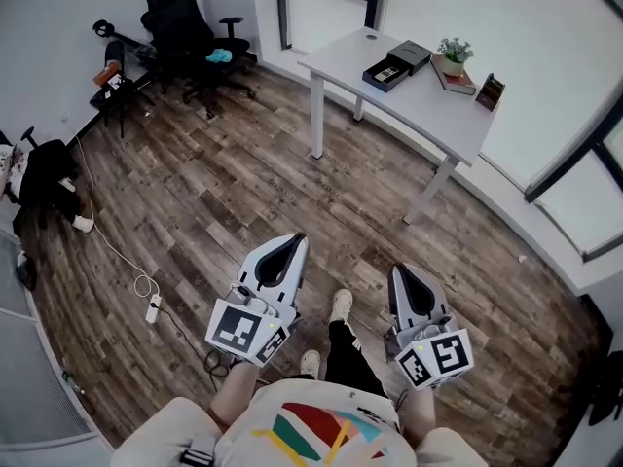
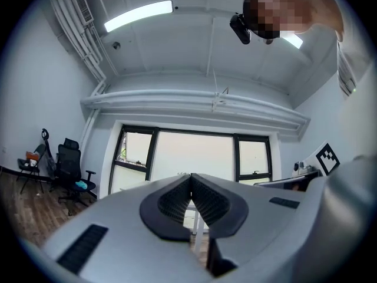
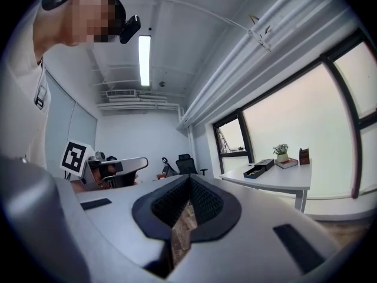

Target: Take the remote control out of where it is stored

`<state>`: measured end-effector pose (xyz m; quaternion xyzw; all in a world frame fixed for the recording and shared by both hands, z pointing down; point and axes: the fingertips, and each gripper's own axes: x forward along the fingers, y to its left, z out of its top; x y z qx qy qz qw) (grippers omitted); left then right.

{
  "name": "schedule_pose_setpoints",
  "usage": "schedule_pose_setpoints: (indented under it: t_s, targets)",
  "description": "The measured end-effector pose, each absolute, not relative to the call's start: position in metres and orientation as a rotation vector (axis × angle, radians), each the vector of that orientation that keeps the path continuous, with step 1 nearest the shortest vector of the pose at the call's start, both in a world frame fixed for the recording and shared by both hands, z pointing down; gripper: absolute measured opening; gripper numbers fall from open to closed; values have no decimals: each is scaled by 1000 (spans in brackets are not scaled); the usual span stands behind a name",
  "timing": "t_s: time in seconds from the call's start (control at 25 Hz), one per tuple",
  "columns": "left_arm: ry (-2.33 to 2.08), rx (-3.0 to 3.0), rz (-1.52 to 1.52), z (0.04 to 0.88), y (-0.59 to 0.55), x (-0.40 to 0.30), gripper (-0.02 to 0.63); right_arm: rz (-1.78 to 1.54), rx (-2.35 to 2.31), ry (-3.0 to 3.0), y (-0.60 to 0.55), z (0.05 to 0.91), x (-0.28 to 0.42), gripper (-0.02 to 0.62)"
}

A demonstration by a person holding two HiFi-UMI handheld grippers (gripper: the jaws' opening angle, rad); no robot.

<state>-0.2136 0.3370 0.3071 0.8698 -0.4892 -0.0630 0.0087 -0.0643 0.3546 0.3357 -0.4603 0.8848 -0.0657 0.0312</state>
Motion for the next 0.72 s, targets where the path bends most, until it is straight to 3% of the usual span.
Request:
schedule_pose_setpoints:
  t_s: [0.72]
  targets:
    - [-1530, 2771, -220, 275, 84, -136, 11, 1, -1492, 2736, 107, 311, 3, 2]
